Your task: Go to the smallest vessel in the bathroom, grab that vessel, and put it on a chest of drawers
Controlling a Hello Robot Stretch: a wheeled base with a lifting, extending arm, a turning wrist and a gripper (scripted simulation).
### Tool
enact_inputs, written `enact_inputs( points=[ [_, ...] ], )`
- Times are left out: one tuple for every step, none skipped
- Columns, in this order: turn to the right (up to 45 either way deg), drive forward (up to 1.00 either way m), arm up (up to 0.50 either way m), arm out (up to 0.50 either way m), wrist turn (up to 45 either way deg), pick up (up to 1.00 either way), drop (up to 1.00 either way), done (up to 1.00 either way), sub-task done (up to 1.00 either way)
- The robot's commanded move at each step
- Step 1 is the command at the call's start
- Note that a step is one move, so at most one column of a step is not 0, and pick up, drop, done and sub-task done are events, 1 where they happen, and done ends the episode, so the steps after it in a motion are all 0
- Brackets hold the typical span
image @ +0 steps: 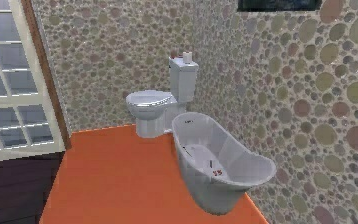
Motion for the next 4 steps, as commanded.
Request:
enact_inputs(
  points=[
    [0.0, 0.00, 0.00, 0.00, -45.0, 0.00, 0.00, 0.00, 0.00],
    [0.0, 0.00, 0.00, 0.00, -45.0, 0.00, 0.00, 0.00, 0.00],
    [0.0, 0.00, 0.00, 0.00, -21.0, 0.00, 0.00, 0.00, 0.00],
    [0.0, 0.00, 0.00, -0.32, 0.0, 0.00, 0.00, 0.00, 0.00]
  ],
)
